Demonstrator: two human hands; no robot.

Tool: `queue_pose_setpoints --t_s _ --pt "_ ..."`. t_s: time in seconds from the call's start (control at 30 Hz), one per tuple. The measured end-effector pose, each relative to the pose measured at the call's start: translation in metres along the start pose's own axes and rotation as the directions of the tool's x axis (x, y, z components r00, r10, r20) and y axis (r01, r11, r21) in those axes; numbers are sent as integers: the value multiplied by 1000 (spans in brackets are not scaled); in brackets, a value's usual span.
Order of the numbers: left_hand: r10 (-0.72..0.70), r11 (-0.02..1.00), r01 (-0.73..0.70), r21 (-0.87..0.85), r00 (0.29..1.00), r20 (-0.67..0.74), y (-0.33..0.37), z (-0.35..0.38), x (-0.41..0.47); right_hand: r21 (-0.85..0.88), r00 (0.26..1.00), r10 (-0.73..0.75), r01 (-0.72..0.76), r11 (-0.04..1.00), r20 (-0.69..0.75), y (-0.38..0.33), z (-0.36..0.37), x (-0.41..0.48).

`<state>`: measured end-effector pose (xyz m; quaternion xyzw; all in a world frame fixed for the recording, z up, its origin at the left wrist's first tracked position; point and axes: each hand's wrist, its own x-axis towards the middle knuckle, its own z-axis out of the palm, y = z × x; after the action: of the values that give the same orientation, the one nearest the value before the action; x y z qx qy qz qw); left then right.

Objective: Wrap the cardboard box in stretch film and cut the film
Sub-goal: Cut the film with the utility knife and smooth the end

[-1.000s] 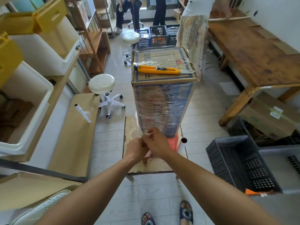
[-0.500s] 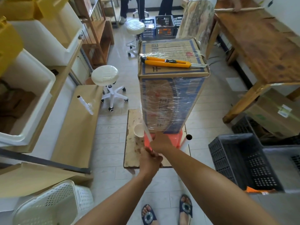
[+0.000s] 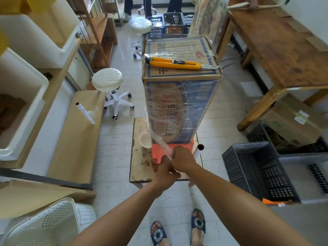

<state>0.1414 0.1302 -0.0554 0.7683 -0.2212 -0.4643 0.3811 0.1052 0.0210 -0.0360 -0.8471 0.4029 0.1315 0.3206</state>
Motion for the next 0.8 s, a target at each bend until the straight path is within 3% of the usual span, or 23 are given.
queue_pose_setpoints --t_s 0.2,0.47,0.57,0.67,0.8 --pt "-78 981 88 -175 995 62 9 6 6 -66 996 -66 62 996 -56 14 -35 1" --pt "-91 986 89 -143 996 -7 28 -7 27 -70 976 -186 179 981 -111 56 -57 25" --pt "-80 984 70 -164 995 -58 42 -8 39 -47 973 -205 201 978 -109 66 -68 35" --pt "-72 951 35 -307 991 -110 61 -8 47 -27 965 -246 245 969 -85 73 -71 45" --pt "-135 921 24 -388 955 -262 68 -9 66 -57 960 -278 276 960 -31 77 -76 54"
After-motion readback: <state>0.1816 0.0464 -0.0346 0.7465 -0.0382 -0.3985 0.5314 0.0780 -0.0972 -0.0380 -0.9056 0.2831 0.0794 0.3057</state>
